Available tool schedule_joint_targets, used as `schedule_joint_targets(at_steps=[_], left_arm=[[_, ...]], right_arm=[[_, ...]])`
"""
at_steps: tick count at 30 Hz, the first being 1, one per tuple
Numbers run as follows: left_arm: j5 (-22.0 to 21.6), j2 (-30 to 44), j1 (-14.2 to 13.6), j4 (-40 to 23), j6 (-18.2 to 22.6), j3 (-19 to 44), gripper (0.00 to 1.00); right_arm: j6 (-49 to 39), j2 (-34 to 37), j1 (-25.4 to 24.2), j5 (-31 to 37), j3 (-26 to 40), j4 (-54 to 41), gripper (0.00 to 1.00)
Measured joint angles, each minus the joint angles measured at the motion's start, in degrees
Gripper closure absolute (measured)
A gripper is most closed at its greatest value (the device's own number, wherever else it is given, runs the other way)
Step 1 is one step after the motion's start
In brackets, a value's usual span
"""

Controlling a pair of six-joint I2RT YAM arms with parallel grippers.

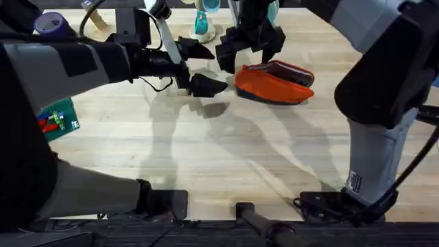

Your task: Unzip the bag, pick up the pens from the table one at a time and place them inside, then zip the bag closed.

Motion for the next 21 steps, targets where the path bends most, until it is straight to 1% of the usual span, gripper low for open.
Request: schedule_joint_targets(at_steps=[4,7,11,14,17,19,21], left_arm=[[0.0,0.0,0.0,0.0,0.0,0.0,0.006],[0.0,0.0,0.0,0.0,0.0,0.0,0.006],[0.0,0.0,0.0,0.0,0.0,0.0,0.006],[0.0,0.0,0.0,0.0,0.0,0.0,0.006],[0.0,0.0,0.0,0.0,0.0,0.0,0.006],[0.0,0.0,0.0,0.0,0.0,0.0,0.006],[0.0,0.0,0.0,0.1,0.0,0.0,0.005]], right_arm=[[0.0,0.4,0.0,0.0,0.0,-0.1,0.148],[0.0,0.7,0.0,0.2,0.0,-0.2,0.2],[-0.2,1.1,0.1,0.5,0.0,-0.3,0.305],[-0.2,1.1,0.1,0.6,0.0,-0.2,0.423],[-0.2,1.1,0.2,0.6,0.0,-0.2,0.496],[-0.2,1.1,0.2,0.5,0.0,-0.2,0.525],[-0.2,1.1,0.3,0.5,0.0,-0.2,0.521]])
